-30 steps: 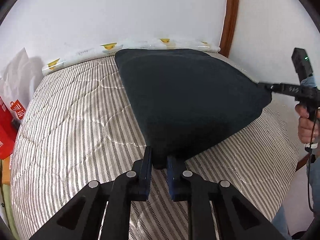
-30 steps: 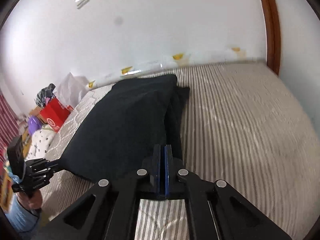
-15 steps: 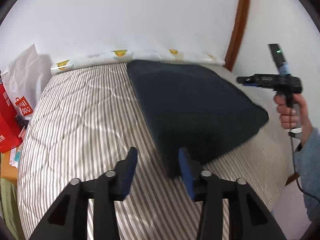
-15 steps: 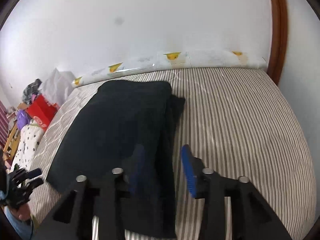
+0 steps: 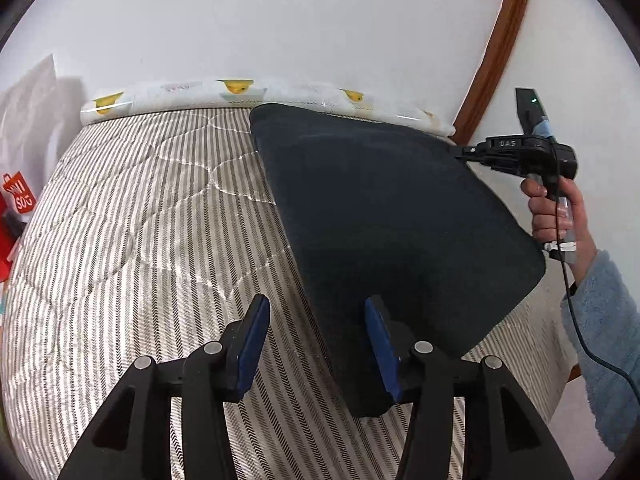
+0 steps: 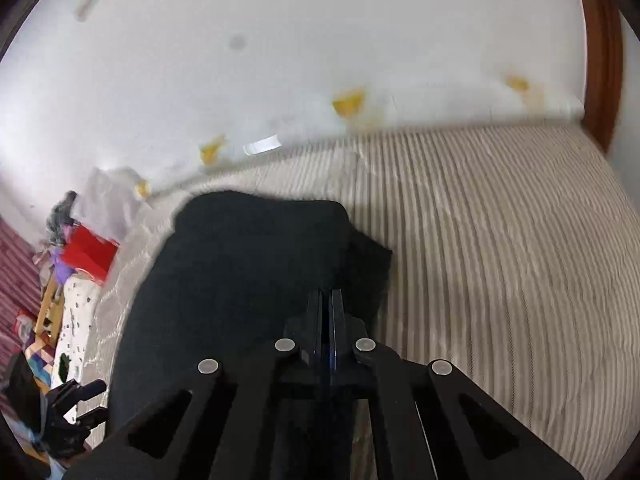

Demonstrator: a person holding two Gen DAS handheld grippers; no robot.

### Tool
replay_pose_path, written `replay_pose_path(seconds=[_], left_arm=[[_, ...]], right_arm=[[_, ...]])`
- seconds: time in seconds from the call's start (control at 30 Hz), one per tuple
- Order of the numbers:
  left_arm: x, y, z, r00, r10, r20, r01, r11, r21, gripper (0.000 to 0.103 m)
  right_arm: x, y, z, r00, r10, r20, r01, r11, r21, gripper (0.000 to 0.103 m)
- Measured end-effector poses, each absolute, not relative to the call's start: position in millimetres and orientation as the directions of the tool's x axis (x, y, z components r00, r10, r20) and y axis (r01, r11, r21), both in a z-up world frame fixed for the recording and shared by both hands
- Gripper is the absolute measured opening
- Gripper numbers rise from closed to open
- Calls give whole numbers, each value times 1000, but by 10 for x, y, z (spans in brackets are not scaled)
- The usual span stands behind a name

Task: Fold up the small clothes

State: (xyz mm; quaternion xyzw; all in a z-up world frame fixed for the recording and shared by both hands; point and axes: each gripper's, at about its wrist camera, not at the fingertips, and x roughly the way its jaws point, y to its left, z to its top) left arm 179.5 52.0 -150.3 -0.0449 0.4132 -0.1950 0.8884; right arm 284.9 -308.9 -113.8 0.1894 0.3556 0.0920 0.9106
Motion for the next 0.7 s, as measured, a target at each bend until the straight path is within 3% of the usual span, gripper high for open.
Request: replay_pose_path(seconds=[0.27,0.33,0.47,0.5,0.57,0.67,0.7], left_arm=[[1711,509,-1470,593,-367,-717,330,923,-200,46],[1674,517,-1465,597,-362,-716,332,924,-190,46],[1634,533,-1479,591,-375,-714,335,919,-206,47],[1627,526,-1481,591,-376,-714,335,919,-208,47],[1602,508,-1479,591,-377,-714,335,919,-208,47],[1555,495,-1473,589,-377,-715,332,919,-211,47],[1541,494,-1470,588,-376,-716,329,920,-212,47]], right_arm=[[2677,-2968,-1149,719,159,-676,56,957,285,8],[2537,-2991,-1148,714,180,-677,40,954,296,10],[2218,-2963,-1189,716,241,-655,4,937,349,44],[2173,-2933,-1205,717,247,-651,-3,936,352,47],[2142,-2865,-1276,708,260,-656,-8,933,361,46],[2139,-2809,-1395,695,278,-663,-33,934,356,3],[2091,-2810,-1398,711,262,-653,-36,941,337,3]])
